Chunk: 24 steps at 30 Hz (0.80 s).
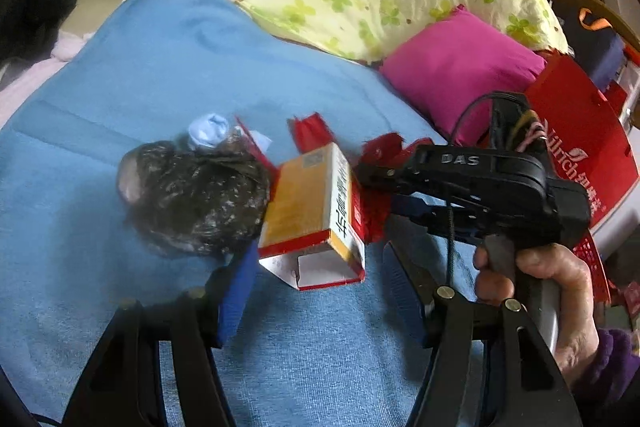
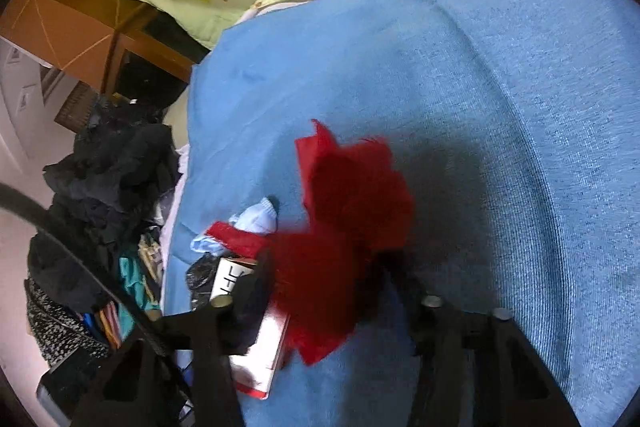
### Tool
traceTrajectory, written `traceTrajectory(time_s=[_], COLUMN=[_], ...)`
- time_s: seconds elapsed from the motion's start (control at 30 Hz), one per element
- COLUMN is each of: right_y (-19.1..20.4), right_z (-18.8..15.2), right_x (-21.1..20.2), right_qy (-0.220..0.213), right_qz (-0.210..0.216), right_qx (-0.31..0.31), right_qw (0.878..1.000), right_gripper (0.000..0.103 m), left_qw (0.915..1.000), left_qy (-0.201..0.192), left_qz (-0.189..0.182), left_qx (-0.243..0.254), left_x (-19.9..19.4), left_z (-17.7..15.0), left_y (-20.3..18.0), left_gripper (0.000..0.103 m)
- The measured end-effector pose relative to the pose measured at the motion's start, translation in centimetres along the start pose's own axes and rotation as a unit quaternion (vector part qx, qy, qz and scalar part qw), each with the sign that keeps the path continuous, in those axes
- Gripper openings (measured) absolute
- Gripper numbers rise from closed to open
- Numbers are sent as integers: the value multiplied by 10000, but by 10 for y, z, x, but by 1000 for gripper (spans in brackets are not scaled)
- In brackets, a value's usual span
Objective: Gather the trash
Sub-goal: 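Grasp the red ribbon with right tool while left tool approaches the medicine box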
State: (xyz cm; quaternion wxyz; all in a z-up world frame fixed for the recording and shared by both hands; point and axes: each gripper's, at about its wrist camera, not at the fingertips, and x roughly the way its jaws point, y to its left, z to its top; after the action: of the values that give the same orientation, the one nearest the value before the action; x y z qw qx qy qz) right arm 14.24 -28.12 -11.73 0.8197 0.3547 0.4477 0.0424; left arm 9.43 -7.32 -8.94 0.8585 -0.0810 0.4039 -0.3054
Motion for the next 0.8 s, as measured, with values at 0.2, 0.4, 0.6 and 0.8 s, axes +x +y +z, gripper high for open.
traceTrajectory(time_s=[0.2,0.4,0.6,0.8], right_y=[2,-1,-7,-15], right_z=[-2,-10,-22,-33], right_x=[-16,-44,-82,-101], right_qy=[-215,-280,-467,-464], right_qz=[-260,-495,-800,-1135], right_qx=[-183,-346,-643,-947], right_qw=[9993,9978,9936,9879], right_gripper=[34,34,34,34], left_qw=[10000,9995,9978,9918], left_qy=[-3,171,-162,-721], left_qz=[74,-125,165,569], left_qx=[55,218,625,891], left_x=[-1,-3,-22,-26], left_z=[-2,-8,-11,-1], left_y=[2,-2,-13,-24], left_gripper=[44,36,44,70])
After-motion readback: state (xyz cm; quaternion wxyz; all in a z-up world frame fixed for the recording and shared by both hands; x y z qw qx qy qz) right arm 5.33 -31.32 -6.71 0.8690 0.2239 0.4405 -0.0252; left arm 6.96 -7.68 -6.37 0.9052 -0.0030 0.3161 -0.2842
